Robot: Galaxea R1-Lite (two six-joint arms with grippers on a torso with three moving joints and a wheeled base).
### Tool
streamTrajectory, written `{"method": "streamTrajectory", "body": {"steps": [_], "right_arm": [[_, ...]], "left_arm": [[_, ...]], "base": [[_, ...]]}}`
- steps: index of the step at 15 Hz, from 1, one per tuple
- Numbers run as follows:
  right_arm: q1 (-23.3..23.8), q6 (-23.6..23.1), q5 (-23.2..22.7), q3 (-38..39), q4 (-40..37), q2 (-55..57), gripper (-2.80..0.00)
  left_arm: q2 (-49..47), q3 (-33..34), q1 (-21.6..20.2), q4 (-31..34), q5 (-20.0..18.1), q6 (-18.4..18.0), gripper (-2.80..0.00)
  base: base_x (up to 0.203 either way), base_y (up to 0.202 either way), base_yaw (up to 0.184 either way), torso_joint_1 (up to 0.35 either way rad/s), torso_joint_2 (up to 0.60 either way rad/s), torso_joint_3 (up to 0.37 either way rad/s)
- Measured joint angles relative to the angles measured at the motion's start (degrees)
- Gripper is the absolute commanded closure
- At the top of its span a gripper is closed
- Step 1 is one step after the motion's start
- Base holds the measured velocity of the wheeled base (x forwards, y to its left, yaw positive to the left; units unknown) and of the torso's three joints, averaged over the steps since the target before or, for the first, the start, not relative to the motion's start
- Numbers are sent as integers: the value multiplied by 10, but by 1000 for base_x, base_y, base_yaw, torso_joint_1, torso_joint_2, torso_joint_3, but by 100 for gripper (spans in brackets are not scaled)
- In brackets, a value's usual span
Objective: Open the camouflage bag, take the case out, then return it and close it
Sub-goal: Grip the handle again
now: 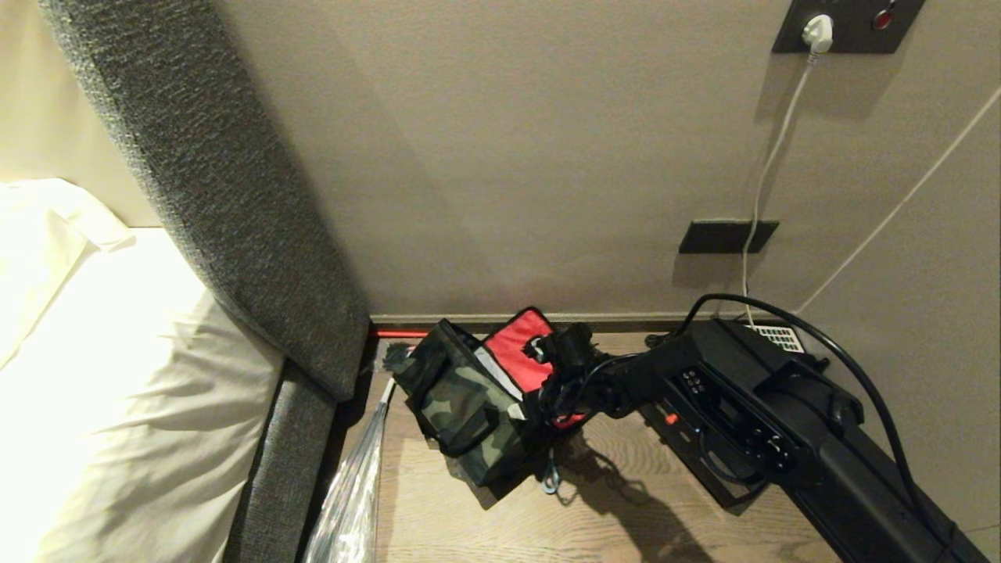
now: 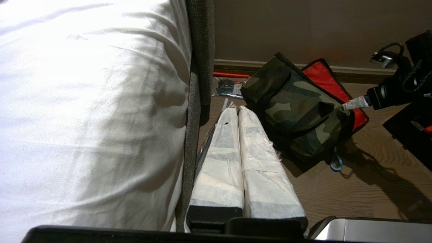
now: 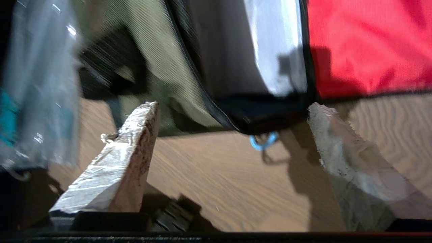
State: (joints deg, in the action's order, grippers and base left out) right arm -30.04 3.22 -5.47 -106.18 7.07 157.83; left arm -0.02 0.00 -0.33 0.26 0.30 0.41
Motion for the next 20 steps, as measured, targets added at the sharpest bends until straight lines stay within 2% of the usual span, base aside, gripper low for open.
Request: {"method": "streamTrajectory", "body": {"steps": [5,6,12,20], "right_arm": [[-4,-1,-9,-39,-34,17,-280],[-5,-1,-23,-46,-36,20,-280],[-6,-14,-172,-55,-35,23,-280],[-5,-22,-174,-52,-38,24,-280]], "left_arm": [[0,0,0,0,0,0,0],[0,0,0,0,0,0,0],[0,0,0,0,0,0,0],[0,0,0,0,0,0,0]], "base": [[0,0,0,0,0,0],[0,0,0,0,0,0],[0,0,0,0,0,0],[0,0,0,0,0,0]]}}
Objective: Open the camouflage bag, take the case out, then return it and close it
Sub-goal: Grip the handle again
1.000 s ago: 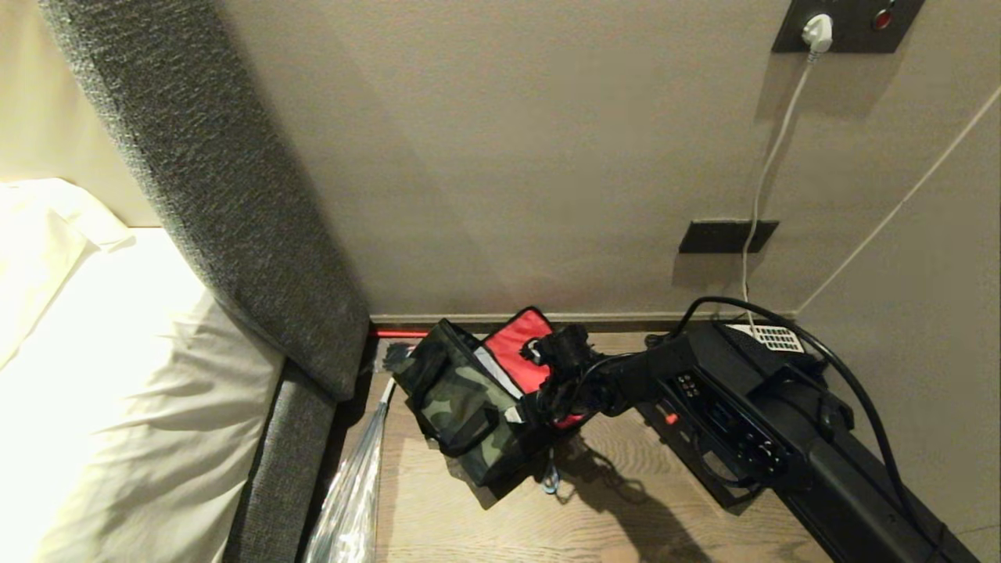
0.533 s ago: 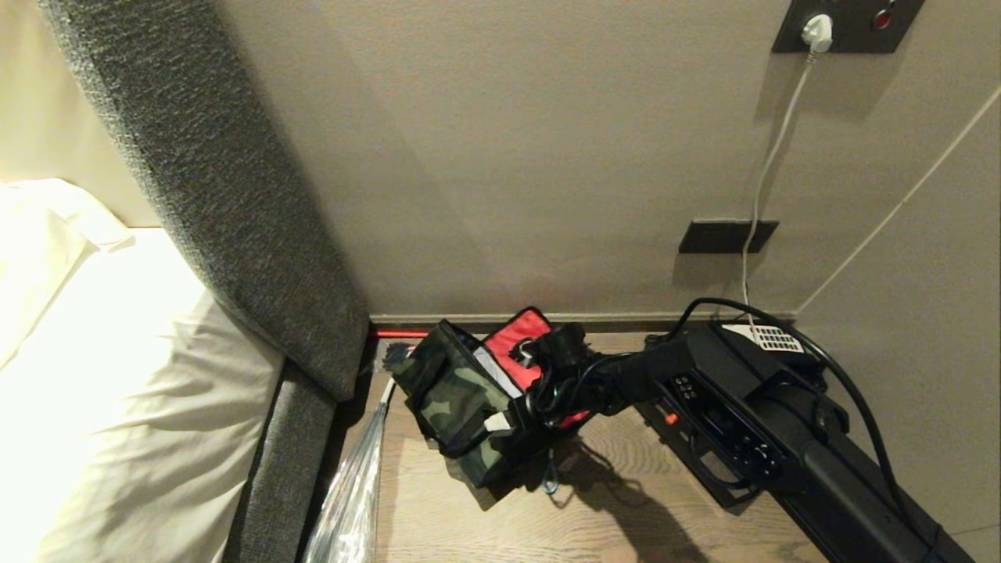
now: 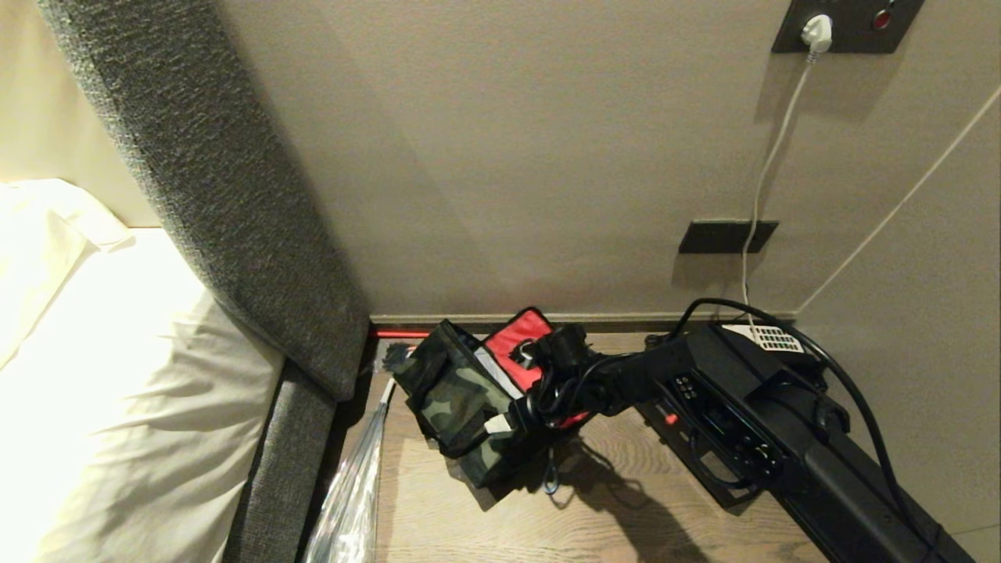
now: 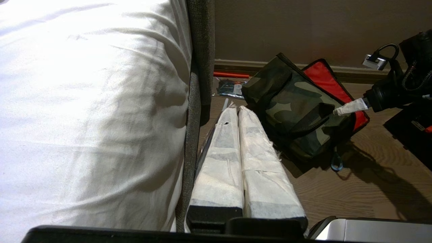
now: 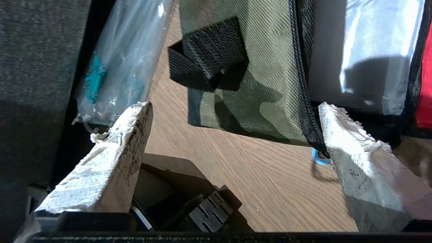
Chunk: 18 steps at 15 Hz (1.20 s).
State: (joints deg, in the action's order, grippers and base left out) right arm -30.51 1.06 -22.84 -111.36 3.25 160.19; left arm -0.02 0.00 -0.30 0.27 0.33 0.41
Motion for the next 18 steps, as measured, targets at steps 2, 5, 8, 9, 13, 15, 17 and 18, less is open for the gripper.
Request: {"method": "streamTrajectory", "body": {"steps": [2,5,8,9,13,15,17,18], "right_arm": [[-1,0,8,1,-1,0,-280],[-1,-2,8,1,-27,-1,-280],[-1,-21,8,1,-34,-2,-280],[-1,-22,7,0,-32,-2,-280],[-1,-23,9,0,-31,-2,-280],[-1,-36,10,0,-38,-2,-280],[-1,-38,10,0,-41,-2,-280],[-1,-39,10,0,-40,-2,-280]], "left_arm": [[0,0,0,0,0,0,0],[0,0,0,0,0,0,0],[0,0,0,0,0,0,0],[0,0,0,0,0,0,0],[0,0,0,0,0,0,0],[0,0,0,0,0,0,0],[0,0,0,0,0,0,0],[0,0,0,0,0,0,0]], "base": [[0,0,0,0,0,0],[0,0,0,0,0,0],[0,0,0,0,0,0],[0,0,0,0,0,0],[0,0,0,0,0,0],[0,0,0,0,0,0],[0,0,0,0,0,0],[0,0,0,0,0,0]]}}
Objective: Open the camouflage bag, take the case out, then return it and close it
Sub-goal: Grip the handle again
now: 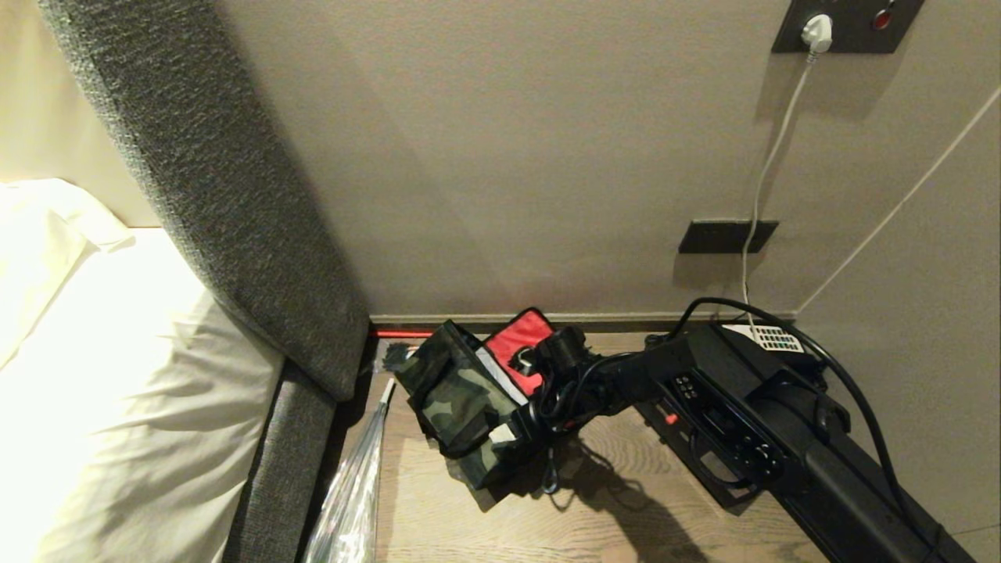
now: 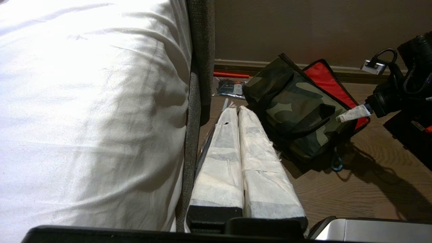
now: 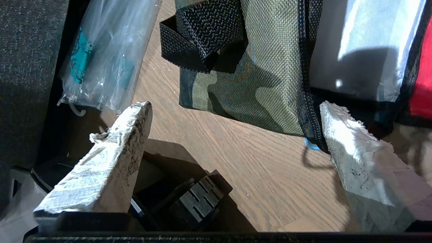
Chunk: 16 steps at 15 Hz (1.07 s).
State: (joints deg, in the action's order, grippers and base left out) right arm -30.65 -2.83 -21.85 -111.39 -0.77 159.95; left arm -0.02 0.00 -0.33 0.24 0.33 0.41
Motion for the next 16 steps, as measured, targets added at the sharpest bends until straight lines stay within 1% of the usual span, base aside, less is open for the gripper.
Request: {"method": "streamTrajectory", "body": {"steps": [4,14,16], "right_arm": [[1,-6,-2,0,31,1,-280],[3,-3,9,2,50,8,-280],[3,4,22,4,48,8,-280]], "left_arm": [[0,0,0,0,0,0,0],[0,0,0,0,0,0,0],[0,0,0,0,0,0,0]], "base": [[0,0,0,0,0,0],[0,0,0,0,0,0],[0,0,0,0,0,0]]}}
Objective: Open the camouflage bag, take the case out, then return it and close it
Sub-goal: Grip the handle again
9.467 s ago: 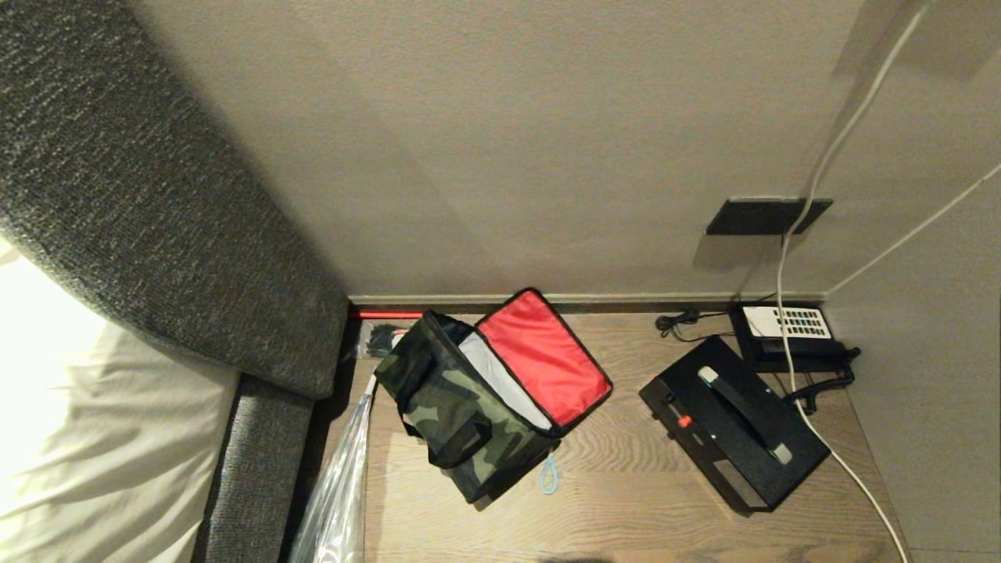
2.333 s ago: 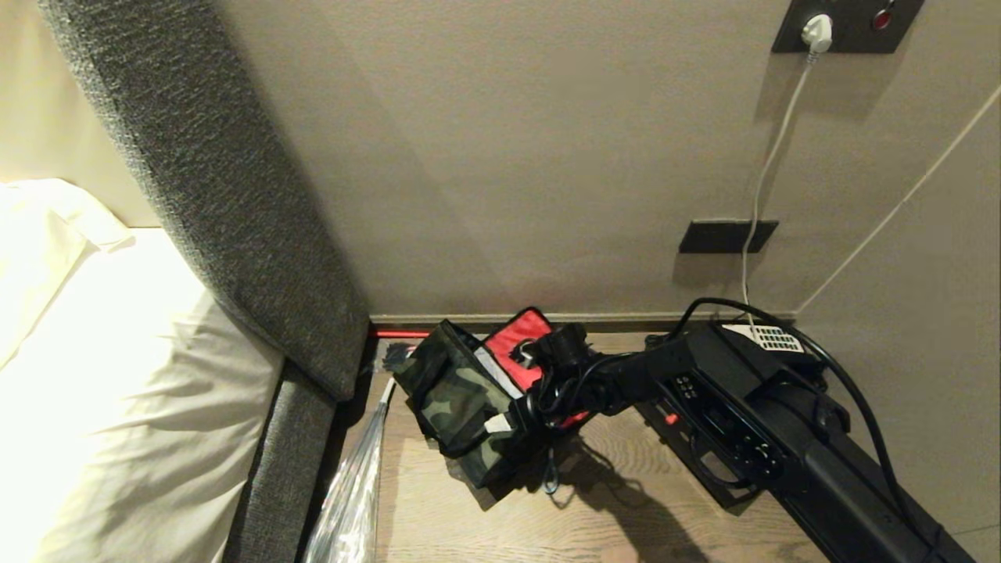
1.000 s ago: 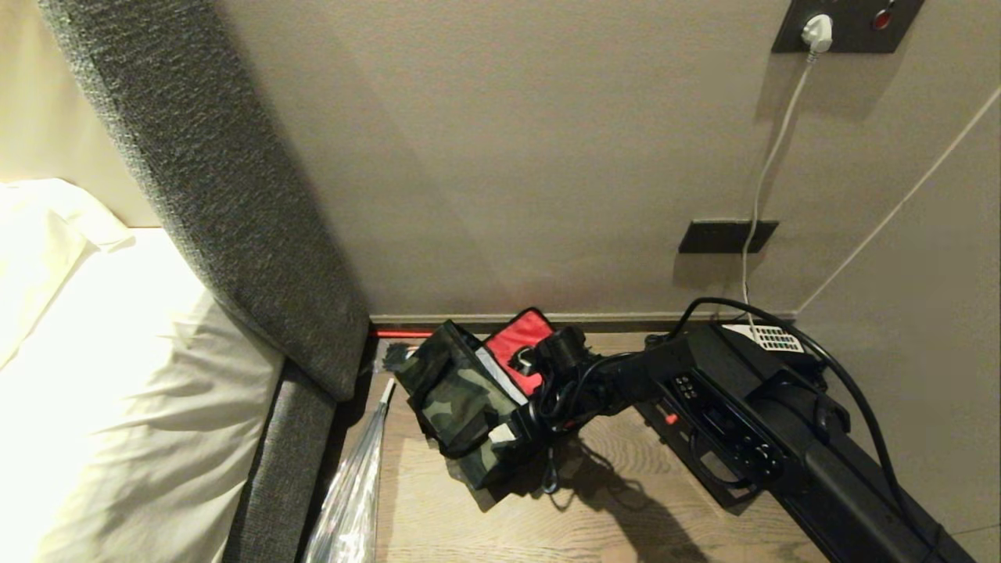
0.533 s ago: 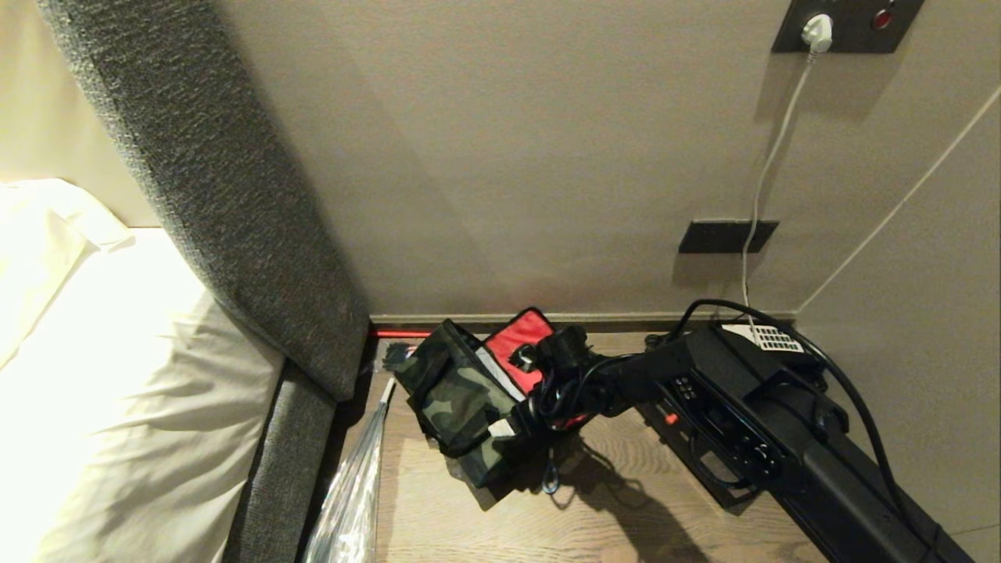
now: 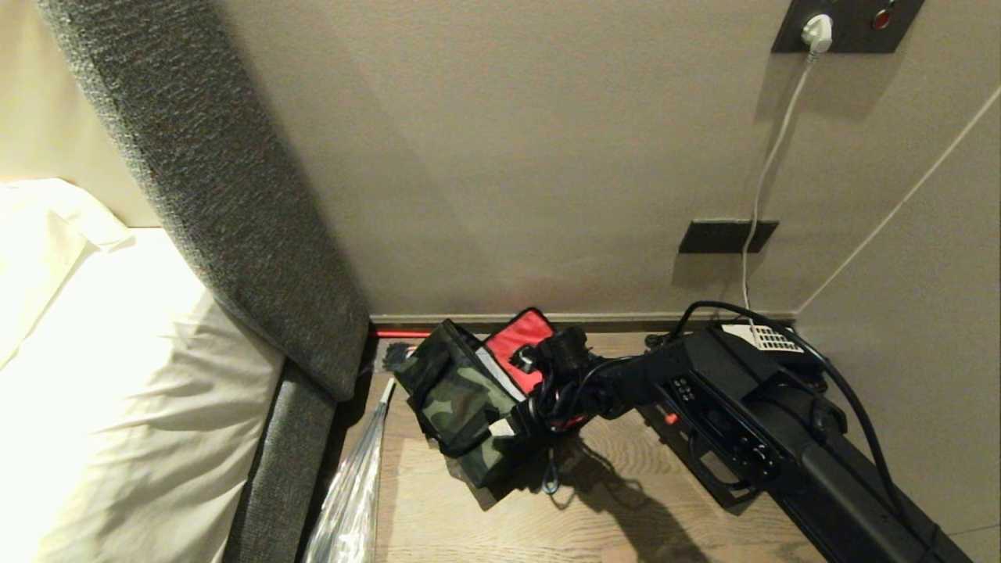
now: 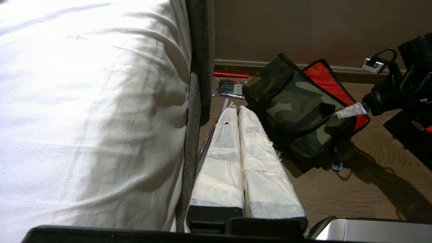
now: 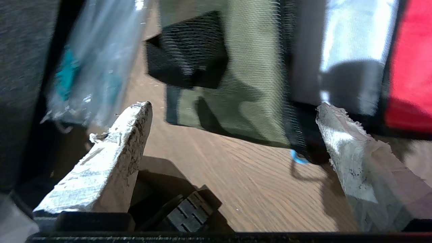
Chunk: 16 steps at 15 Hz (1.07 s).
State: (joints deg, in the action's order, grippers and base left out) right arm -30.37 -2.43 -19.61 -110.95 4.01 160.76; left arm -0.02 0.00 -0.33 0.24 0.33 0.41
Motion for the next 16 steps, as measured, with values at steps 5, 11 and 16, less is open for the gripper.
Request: {"method": "streamTrajectory", "body": {"steps": [5,11,16], "right_arm": [[0,8,22,-1,4,0,-280],[3,14,19,-4,1,1,0],[2,11,18,-4,2,1,0]], "left_arm": [[0,0,0,0,0,-1,0],[0,0,0,0,0,0,0],[0,0,0,0,0,0,0]], "base": [[0,0,0,0,0,0],[0,0,0,0,0,0],[0,0,0,0,0,0]]}}
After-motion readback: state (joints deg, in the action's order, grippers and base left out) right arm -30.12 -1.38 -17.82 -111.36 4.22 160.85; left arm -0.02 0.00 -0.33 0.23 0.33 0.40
